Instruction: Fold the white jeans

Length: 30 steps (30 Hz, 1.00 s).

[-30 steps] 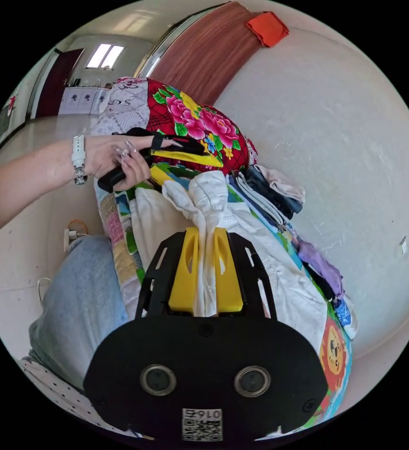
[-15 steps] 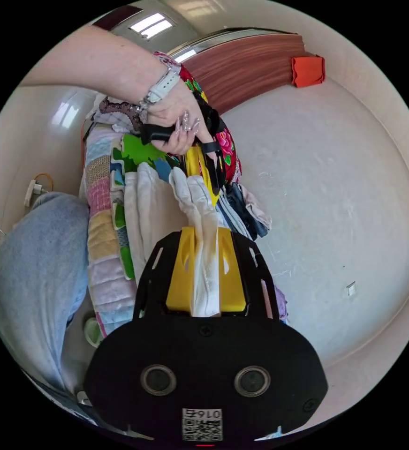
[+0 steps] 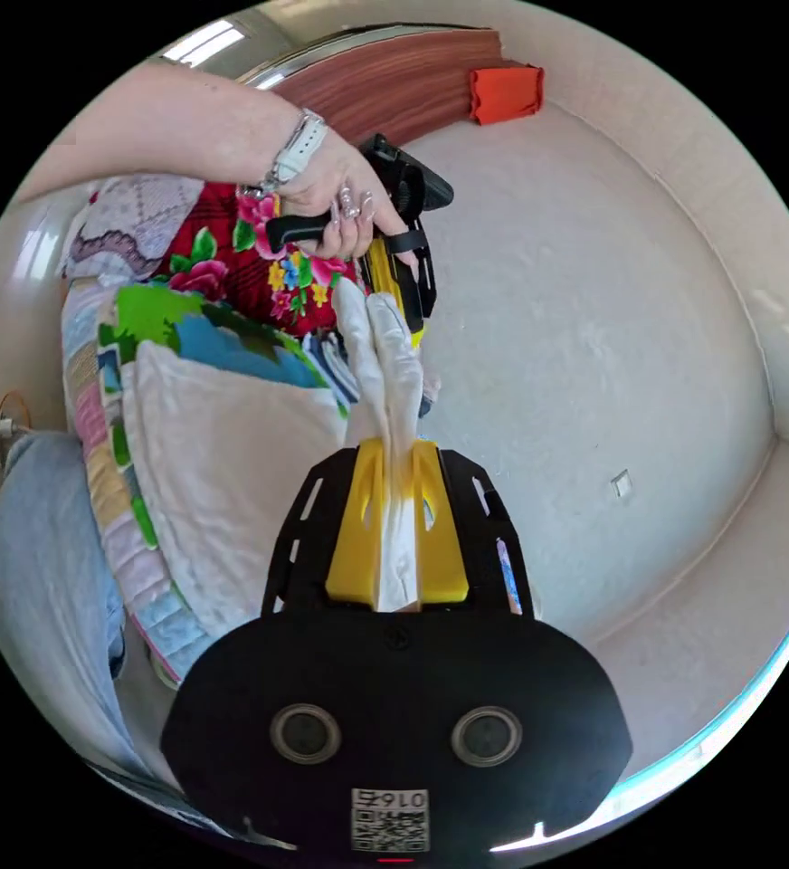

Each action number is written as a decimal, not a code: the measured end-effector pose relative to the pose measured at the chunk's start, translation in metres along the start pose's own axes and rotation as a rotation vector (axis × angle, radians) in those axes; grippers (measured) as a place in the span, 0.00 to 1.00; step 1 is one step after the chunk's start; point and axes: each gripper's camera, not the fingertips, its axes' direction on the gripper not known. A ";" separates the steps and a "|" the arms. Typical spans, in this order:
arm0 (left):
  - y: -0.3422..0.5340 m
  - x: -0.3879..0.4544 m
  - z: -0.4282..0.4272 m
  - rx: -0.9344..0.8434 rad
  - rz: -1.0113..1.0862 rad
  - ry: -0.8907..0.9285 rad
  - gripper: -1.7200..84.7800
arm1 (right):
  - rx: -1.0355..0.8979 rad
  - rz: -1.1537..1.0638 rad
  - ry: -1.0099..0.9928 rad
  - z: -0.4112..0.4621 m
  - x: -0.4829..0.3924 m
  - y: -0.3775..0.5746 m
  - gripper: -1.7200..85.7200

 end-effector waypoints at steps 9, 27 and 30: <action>0.111 -0.195 0.067 -0.101 -0.481 0.125 0.01 | -0.188 -0.213 -0.426 0.066 0.013 0.014 0.09; 0.159 -0.238 0.045 0.085 -0.435 0.251 0.01 | -0.442 0.471 -0.888 0.466 0.472 0.231 0.15; 0.161 -0.243 0.040 0.082 -0.438 0.247 0.01 | -0.470 0.513 -0.957 0.509 0.490 0.245 0.16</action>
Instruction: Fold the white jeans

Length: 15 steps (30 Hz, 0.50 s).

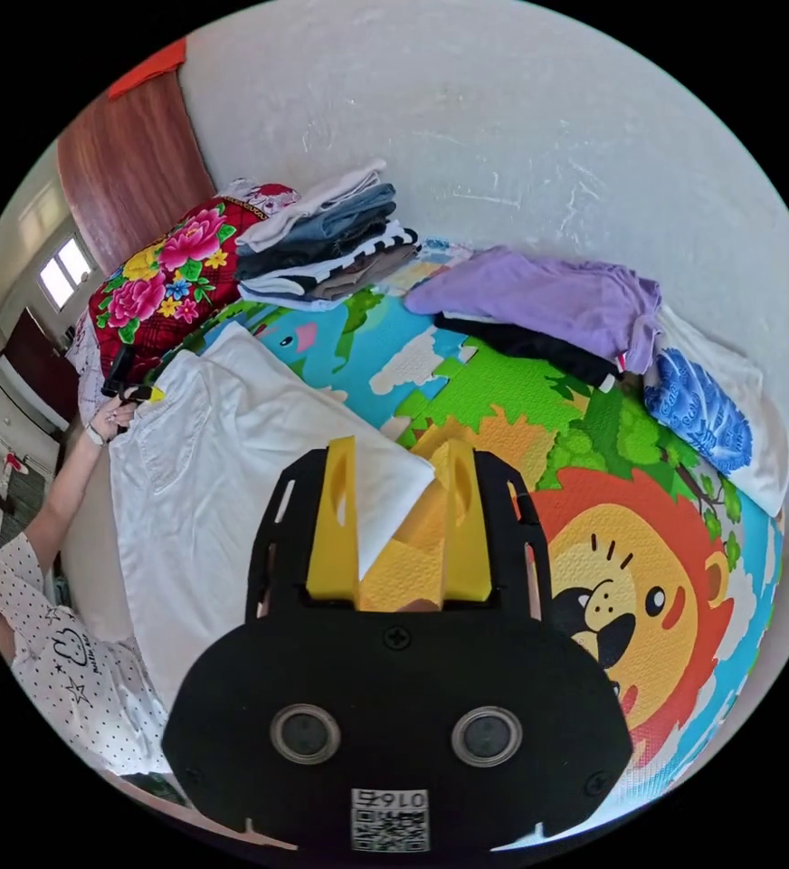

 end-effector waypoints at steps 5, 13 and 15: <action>0.003 -0.015 -0.008 0.012 -0.025 0.061 0.01 | -0.063 -0.126 -0.029 0.010 0.026 -0.011 0.07; 0.007 -0.020 -0.016 0.011 -0.013 0.066 0.02 | 0.053 -0.113 -0.051 -0.043 0.058 -0.008 0.03; 0.009 -0.022 -0.017 0.012 -0.019 0.077 0.02 | 0.028 -0.060 -0.055 -0.035 0.070 -0.008 0.03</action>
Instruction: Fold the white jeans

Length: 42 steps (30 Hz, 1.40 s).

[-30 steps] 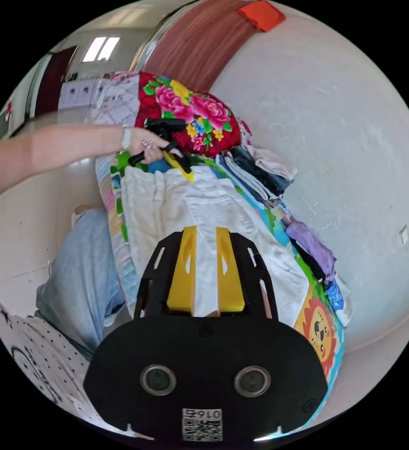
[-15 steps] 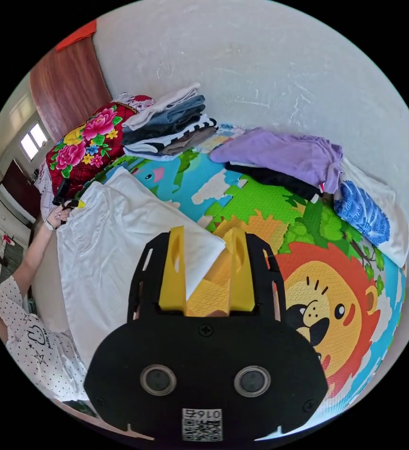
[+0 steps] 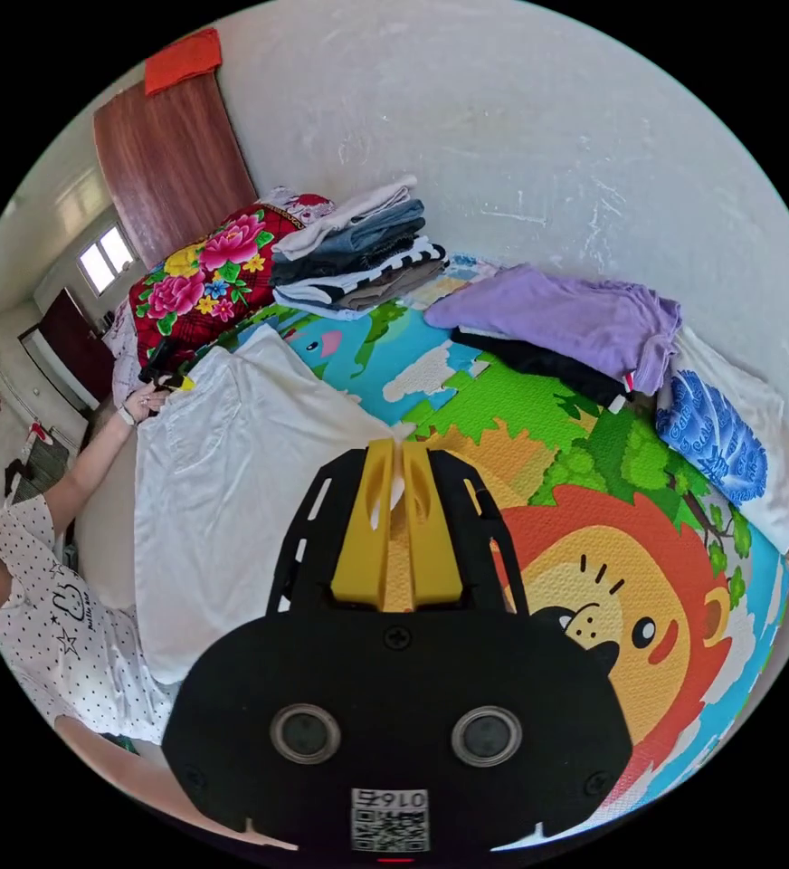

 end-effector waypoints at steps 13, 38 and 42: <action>0.026 0.020 -0.016 0.079 0.032 -0.089 0.04 | -0.141 0.098 0.082 0.012 -0.010 0.007 0.06; 0.122 0.144 0.050 0.119 0.180 -0.506 0.02 | 0.008 -0.529 0.266 0.033 -0.496 0.247 0.04; 0.136 0.169 0.047 0.143 0.225 -0.571 0.02 | 0.016 -0.588 0.349 0.028 -0.531 0.263 0.03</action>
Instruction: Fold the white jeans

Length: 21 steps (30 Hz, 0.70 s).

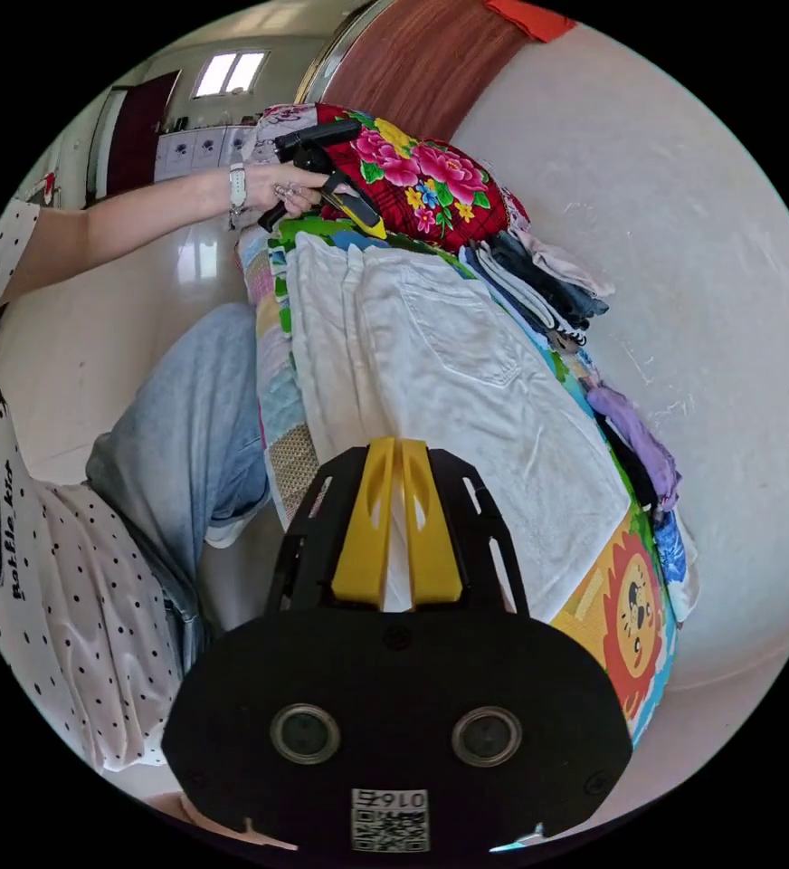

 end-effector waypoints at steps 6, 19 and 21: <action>0.024 0.098 0.051 -0.099 0.220 0.369 0.01 | -0.094 -0.128 0.114 0.014 -0.068 0.005 0.02; 0.092 0.197 0.118 -0.176 0.272 0.113 0.01 | -0.009 0.125 -0.022 -0.041 -0.088 0.060 0.02; 0.106 0.228 0.098 -0.063 0.329 0.129 0.01 | 0.071 0.222 -0.043 -0.060 -0.073 0.074 0.02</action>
